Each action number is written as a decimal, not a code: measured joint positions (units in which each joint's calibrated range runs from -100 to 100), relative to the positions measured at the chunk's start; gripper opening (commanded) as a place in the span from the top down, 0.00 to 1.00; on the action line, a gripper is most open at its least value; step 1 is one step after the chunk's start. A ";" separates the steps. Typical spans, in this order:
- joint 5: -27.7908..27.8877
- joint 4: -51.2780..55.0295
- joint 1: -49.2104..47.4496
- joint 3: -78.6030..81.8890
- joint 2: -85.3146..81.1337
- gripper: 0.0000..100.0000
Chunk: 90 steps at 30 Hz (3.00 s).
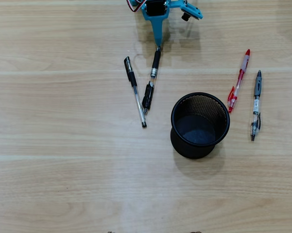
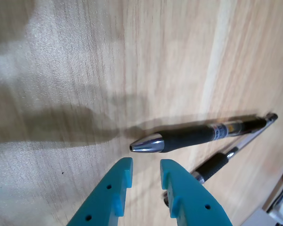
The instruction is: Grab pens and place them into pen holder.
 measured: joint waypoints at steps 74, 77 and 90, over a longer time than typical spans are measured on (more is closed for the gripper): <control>-28.17 13.95 16.46 -91.46 107.74 0.72; -30.67 14.13 15.79 -91.81 108.42 0.72; -32.29 8.70 12.49 -91.90 118.15 0.72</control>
